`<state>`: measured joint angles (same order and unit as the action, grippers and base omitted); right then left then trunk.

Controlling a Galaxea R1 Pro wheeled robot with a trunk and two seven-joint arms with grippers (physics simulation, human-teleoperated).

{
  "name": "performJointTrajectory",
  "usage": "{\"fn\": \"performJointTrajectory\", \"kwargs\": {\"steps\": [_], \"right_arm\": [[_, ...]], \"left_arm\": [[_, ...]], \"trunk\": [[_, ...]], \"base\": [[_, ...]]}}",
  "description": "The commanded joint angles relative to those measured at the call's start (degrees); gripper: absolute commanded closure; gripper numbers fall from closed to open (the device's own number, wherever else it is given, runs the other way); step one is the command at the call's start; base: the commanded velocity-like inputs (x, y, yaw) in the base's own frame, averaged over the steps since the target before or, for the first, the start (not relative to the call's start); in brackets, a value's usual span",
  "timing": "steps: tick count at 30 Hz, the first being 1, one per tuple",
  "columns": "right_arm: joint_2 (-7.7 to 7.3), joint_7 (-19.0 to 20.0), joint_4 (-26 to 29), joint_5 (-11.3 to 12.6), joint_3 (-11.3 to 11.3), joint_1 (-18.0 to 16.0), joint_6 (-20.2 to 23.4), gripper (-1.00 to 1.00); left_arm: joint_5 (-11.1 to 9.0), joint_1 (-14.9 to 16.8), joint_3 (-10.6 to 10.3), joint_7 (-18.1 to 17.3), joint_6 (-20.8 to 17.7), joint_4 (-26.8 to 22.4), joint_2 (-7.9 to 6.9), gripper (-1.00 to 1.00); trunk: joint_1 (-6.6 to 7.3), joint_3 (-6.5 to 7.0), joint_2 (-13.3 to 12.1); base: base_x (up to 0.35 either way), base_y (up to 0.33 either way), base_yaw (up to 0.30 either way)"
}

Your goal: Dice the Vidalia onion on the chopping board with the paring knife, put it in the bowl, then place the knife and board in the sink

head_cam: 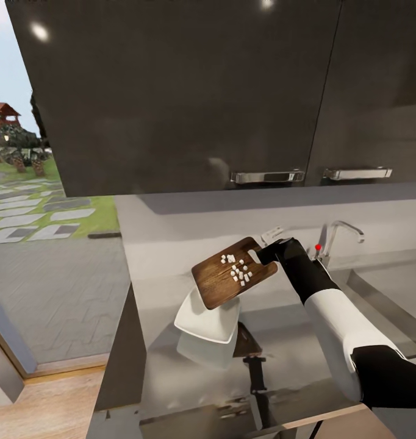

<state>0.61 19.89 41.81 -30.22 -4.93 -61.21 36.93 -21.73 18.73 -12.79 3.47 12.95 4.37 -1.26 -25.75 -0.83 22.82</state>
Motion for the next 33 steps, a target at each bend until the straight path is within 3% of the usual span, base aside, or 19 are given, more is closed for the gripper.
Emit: {"fn": "performJointTrajectory", "kwargs": {"steps": [1,7,33], "right_arm": [[0.0,0.4,0.1,-0.6,-0.3,0.0,0.2,1.0],[0.0,0.4,0.0,-0.6,-2.3,0.0,0.2,1.0],[-0.08,0.4,0.0,-0.7,-2.5,0.0,0.2,1.0]], "left_arm": [[-0.3,0.1,-0.5,0.0,0.3,0.2,0.03,-1.0],[-0.3,0.1,-0.5,0.0,0.3,0.2,0.03,-1.0],[-0.3,0.1,-0.5,0.0,0.3,0.2,0.03,-1.0]], "trunk": [[-0.03,-0.08,0.1],[-0.03,-0.07,0.1],[-0.03,-0.06,0.1]], "base": [[0.0,0.0,0.0],[0.0,0.0,0.0],[0.0,0.041,0.0]]}}
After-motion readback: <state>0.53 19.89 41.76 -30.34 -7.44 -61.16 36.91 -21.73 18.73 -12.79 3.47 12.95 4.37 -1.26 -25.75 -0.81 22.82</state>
